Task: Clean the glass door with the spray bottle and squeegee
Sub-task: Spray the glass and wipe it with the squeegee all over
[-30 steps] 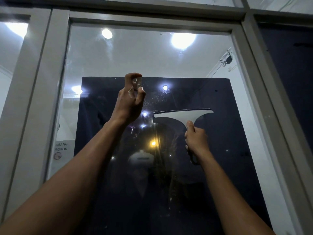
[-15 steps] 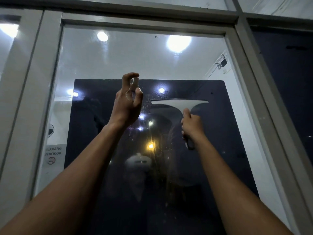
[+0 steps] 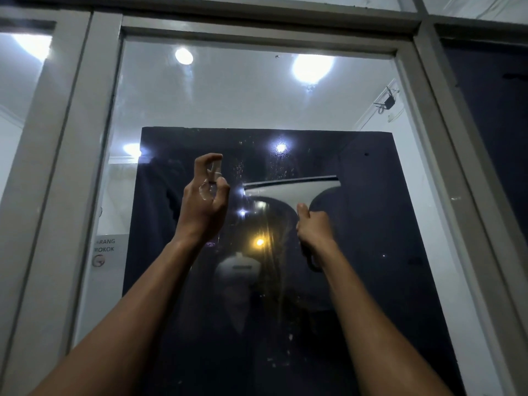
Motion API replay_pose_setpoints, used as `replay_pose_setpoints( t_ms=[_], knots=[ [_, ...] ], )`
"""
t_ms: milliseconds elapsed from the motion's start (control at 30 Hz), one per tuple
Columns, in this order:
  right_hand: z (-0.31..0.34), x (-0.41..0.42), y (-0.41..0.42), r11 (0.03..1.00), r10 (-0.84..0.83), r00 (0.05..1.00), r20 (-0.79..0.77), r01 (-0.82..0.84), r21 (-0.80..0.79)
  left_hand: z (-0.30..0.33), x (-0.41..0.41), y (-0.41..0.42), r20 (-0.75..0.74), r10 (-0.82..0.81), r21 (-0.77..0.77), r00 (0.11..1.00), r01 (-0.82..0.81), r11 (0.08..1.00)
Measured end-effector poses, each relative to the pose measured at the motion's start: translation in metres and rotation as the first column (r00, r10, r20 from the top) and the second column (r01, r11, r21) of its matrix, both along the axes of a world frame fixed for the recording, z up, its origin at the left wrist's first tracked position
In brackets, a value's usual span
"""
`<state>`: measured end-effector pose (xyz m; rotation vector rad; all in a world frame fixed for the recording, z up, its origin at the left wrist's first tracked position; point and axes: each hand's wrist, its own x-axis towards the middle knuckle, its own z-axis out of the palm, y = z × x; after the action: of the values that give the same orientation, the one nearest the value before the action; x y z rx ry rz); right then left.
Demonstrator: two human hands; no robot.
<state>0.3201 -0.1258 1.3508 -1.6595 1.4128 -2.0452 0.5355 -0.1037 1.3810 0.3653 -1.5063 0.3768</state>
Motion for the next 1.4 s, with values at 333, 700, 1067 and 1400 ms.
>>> replay_pose_setpoints(
  t_ms=[333, 700, 1067, 1400],
  knots=[
    [-0.040, 0.011, 0.029, 0.995, 0.059, 0.990, 0.126, -0.048, -0.092, -0.006, 0.009, 0.023, 0.003, -0.005, 0.014, 1.000, 0.005, 1.000],
    [0.082, 0.064, 0.010, 0.996, 0.071, 0.983, 0.168, -0.062, -0.060, -0.008, 0.042, 0.031, 0.000, 0.028, 0.023, 1.000, -0.028, 0.999],
    [-0.091, 0.062, 0.018, 0.987, -0.115, 0.993, -0.015, 0.116, 0.113, -0.043, 0.057, 0.031, 0.016, -0.030, 0.095, 0.999, 0.028, 0.995],
    [-0.087, 0.073, 0.039, 0.995, 0.091, 0.974, 0.209, -0.082, -0.051, -0.060, 0.067, 0.040, 0.037, -0.056, 0.129, 0.998, 0.051, 0.990]
  ],
)
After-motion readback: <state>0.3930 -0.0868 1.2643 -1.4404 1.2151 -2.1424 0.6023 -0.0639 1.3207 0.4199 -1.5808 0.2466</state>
